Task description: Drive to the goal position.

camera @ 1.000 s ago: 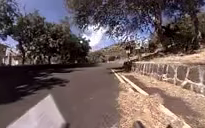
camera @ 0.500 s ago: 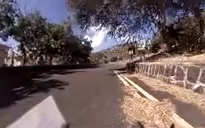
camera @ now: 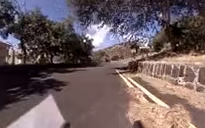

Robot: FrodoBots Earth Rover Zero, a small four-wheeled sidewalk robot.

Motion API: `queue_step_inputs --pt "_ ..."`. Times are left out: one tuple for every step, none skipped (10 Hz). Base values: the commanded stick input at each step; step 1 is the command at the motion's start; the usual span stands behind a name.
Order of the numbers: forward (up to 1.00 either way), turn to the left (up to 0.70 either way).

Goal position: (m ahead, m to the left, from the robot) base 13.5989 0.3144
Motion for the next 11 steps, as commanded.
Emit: queue_step_inputs --pt "0.50 0.00" --pt "0.50 0.00" --pt "0.50 0.00" --pt "0.50 0.00" --pt "0.50 0.00" --pt "0.50 0.00" --pt "0.50 0.00" --pt "0.50 0.00" --pt "0.50 0.00" --pt "0.50 0.00" --pt "0.50 0.00"
